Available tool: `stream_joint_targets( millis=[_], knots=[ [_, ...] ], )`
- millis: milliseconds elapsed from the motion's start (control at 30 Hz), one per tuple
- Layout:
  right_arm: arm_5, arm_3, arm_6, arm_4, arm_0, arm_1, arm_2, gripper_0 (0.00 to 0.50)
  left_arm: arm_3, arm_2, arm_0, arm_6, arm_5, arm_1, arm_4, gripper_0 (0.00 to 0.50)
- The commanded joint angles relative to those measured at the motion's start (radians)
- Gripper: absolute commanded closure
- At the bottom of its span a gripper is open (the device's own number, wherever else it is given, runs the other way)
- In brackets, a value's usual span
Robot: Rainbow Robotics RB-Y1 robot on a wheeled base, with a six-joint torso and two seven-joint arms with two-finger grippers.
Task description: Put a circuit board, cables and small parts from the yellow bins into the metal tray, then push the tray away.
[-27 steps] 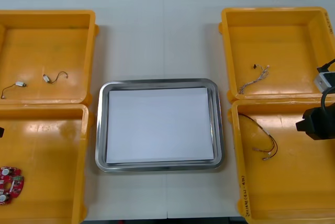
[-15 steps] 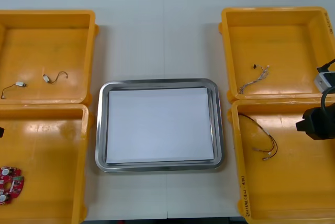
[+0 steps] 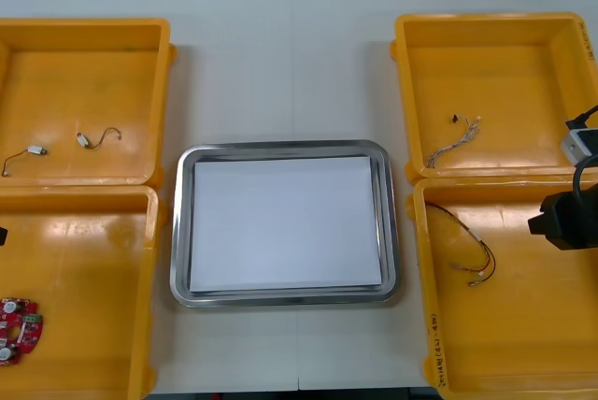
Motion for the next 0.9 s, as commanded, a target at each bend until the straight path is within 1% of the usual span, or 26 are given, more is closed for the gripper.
stream_joint_targets(
  millis=[33, 900],
  knots=[
    [-0.01, -0.006, -0.029, -0.007, 0.01, -0.037, -0.027, 0.0, -0.028, 0.003, 0.021, -0.065, 0.006, 0.042, 0.007, 0.0],
    [-0.01, -0.006, -0.029, -0.007, 0.01, -0.037, -0.027, 0.0, -0.028, 0.003, 0.021, -0.065, 0.006, 0.042, 0.007, 0.0]
  ],
)
